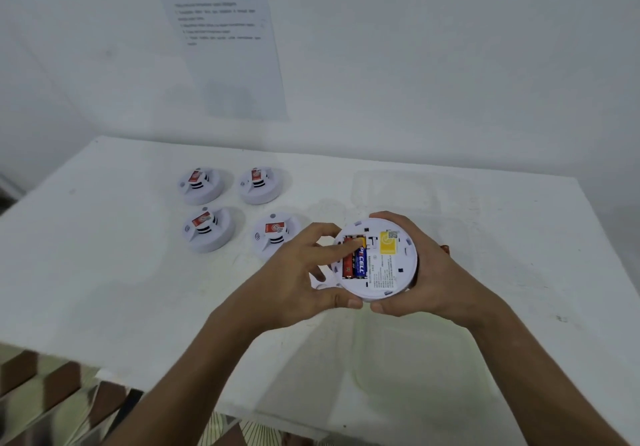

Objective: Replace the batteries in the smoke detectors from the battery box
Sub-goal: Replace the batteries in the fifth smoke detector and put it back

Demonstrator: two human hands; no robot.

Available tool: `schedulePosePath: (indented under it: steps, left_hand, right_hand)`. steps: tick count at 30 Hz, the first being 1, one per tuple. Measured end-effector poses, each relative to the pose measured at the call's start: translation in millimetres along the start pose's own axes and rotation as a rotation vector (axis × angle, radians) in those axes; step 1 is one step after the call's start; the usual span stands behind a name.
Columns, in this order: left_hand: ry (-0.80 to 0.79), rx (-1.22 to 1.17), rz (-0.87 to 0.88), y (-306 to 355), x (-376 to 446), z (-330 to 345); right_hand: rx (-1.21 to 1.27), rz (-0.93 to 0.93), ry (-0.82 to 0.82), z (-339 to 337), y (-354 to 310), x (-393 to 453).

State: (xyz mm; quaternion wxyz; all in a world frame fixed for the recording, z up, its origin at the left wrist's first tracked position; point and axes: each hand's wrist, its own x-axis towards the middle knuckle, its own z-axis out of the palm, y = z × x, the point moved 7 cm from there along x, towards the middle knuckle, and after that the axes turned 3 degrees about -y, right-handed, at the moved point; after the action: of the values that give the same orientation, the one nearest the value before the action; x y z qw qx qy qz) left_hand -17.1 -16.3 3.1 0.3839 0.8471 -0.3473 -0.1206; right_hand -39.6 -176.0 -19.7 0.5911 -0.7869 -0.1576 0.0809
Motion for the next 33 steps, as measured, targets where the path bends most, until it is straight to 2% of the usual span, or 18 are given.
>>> schedulePosePath:
  steps: [4, 7, 10, 15, 22, 28, 30, 33]
  left_hand:
    - [0.077, -0.083, -0.127, -34, -14, 0]
    - [0.112, 0.114, -0.288, -73, -23, 7]
    - [0.023, 0.263, -0.401, -102, -28, 24]
    - [-0.034, 0.312, -0.415, -115, -27, 33]
    - [0.023, 0.424, -0.296, -101, -30, 26]
    - [0.406, 0.275, -0.131, -44, -40, -39]
    - [0.403, 0.240, -0.034, -18, -34, -48]
    - [0.252, 0.131, 0.069, 9, -14, -36]
  right_hand:
    - [0.013, 0.009, 0.039, -6, 3, -5]
    - [0.007, 0.025, 0.072, -16, 7, -13]
    - [-0.004, 0.045, 0.089, -20, 10, -17]
    - [-0.026, 0.063, 0.069, -16, 13, -18]
    - [-0.037, 0.104, 0.079, -11, 17, -18]
    - [-0.029, 0.105, 0.104, -11, 14, -17]
    - [-0.012, 0.084, 0.093, -7, 8, -14]
    - [0.007, 0.050, 0.088, -1, -2, -9]
